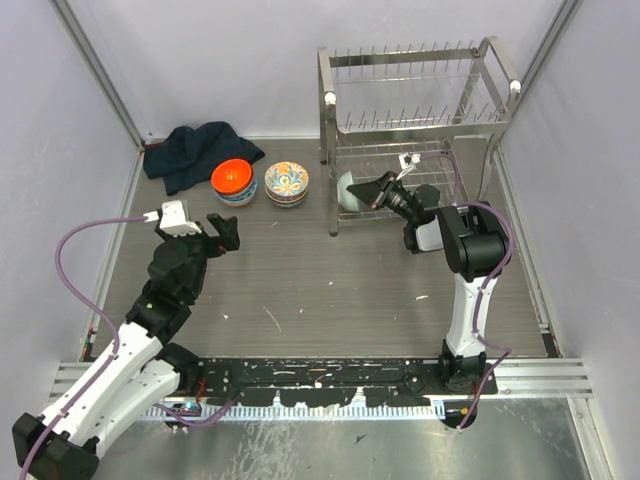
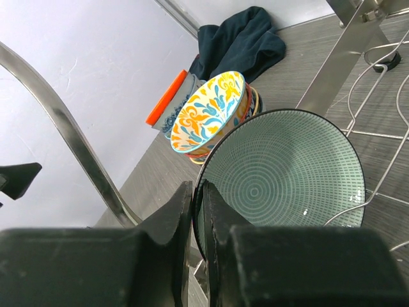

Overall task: Unload the bowls from the dish rack
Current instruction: Pick up the bowl from the dish rack.

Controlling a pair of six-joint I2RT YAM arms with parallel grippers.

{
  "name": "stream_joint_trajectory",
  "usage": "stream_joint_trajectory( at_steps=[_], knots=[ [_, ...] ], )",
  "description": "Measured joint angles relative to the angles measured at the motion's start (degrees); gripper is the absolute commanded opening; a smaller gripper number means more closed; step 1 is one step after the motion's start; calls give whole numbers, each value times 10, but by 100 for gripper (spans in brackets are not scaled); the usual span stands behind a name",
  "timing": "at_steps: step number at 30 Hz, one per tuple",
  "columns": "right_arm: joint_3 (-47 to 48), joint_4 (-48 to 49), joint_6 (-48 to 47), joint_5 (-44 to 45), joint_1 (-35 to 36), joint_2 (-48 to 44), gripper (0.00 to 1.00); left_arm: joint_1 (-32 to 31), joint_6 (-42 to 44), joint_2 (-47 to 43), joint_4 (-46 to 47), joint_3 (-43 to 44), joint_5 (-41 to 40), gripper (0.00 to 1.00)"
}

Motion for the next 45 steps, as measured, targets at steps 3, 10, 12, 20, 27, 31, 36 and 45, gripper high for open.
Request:
stream_joint_trajectory(
  at_steps=[3,10,12,20,27,31,36,45],
  knots=[
    [0,2,10,4,0,0,3,0,0,-2,0,0,0,98],
    [0,12,50,12,-2,0,2,0,0,-8,0,0,0,98],
    [0,14,63,16,-3,0,2,0,0,-11,0,0,0,98],
    [0,21,111,28,-4,1,2,0,0,-14,0,0,0,98],
    [0,26,138,37,-3,4,2,0,0,-19,0,0,0,98],
    [0,26,144,44,-1,4,1,0,0,-19,0,0,0,98],
    [0,26,156,56,1,4,1,0,0,-19,0,0,0,98],
    [0,25,173,72,3,4,1,0,0,-19,0,0,0,98]
  ],
)
